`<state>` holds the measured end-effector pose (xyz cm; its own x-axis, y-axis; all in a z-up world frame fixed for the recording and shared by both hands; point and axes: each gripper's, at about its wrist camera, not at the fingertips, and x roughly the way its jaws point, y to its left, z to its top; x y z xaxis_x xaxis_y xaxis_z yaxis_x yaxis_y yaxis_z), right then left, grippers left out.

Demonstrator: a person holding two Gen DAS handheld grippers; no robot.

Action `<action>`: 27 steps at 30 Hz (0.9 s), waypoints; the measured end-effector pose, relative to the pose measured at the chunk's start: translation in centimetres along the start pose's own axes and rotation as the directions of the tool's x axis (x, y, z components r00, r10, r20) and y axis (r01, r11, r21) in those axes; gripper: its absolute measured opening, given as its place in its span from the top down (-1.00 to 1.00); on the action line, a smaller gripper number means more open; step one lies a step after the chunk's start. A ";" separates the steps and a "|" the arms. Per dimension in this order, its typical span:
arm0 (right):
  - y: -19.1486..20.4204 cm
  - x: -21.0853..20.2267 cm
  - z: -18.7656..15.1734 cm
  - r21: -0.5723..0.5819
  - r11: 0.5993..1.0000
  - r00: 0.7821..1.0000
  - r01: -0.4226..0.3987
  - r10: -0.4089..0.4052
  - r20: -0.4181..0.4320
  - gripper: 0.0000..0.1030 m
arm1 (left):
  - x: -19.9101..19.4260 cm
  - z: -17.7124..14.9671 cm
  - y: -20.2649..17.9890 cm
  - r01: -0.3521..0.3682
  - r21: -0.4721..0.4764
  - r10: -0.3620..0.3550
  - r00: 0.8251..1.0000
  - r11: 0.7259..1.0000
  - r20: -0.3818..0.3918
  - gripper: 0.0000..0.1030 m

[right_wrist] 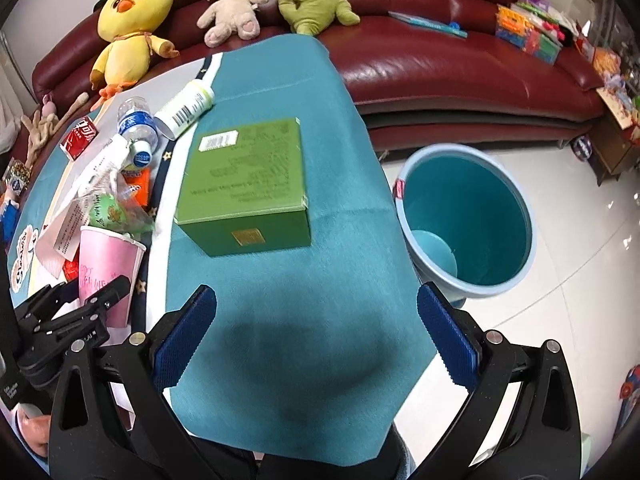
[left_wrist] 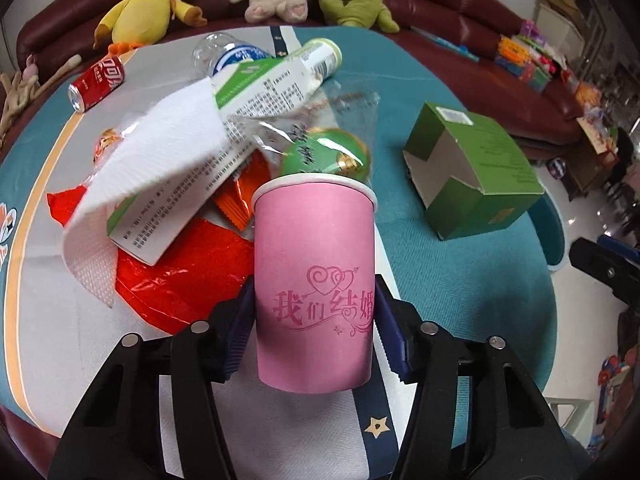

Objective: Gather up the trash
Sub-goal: 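Lift the pink cup with the left tool while the right tool grasps the green box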

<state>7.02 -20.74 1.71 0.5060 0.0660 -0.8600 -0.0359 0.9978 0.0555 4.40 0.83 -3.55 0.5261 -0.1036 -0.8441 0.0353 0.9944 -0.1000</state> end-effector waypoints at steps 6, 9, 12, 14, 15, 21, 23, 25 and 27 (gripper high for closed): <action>2.4 -0.3 2.4 -0.044 0.999 0.999 0.026 -0.025 0.020 -0.88 | -3.6 0.5 1.6 0.052 -0.008 -0.051 0.995 0.999 0.082 -0.10; 4.5 0.0 3.8 -0.076 0.996 0.999 0.041 -0.040 0.013 -0.88 | -5.4 1.3 3.7 0.063 -0.044 -0.056 0.989 0.997 0.138 -0.10; 7.4 1.0 5.1 -0.138 0.987 0.996 0.085 -0.084 0.015 -0.88 | -6.3 1.9 5.7 0.066 -0.074 -0.052 0.983 0.995 0.177 -0.10; 8.8 2.1 5.7 -0.168 0.979 0.993 0.119 -0.119 0.007 -0.88 | -6.4 2.2 6.7 0.070 -0.093 -0.052 0.982 0.993 0.183 -0.10; 9.2 2.5 5.9 -0.178 0.975 0.990 0.136 -0.138 0.002 -0.88 | -6.3 2.3 7.2 0.075 -0.102 -0.056 0.982 0.992 0.181 -0.10; 9.7 5.8 6.8 -0.193 0.947 0.961 0.256 -0.271 -0.057 -0.88 | -5.2 2.5 8.5 0.087 -0.122 -0.067 0.985 0.989 0.161 -0.12; 9.3 6.8 6.7 -0.194 0.937 0.948 0.290 -0.309 -0.075 -0.88 | -4.8 2.7 8.3 0.087 -0.112 -0.070 0.986 0.990 0.152 -0.13; 8.7 7.2 6.6 -0.184 0.939 0.948 0.291 -0.309 -0.079 -0.88 | -4.5 2.9 7.8 0.090 -0.096 -0.075 0.986 0.991 0.149 -0.14; 8.2 7.3 6.6 -0.174 0.959 0.967 0.225 -0.242 -0.080 -0.34 | -4.5 3.1 7.4 0.084 -0.082 -0.071 0.986 0.993 0.151 -0.14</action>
<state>16.11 -12.10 -0.79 0.4288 -0.1775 -0.8858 -0.0705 0.9709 -0.2287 4.89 8.73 1.10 0.6444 -0.1695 -0.7456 0.0095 0.9768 -0.2138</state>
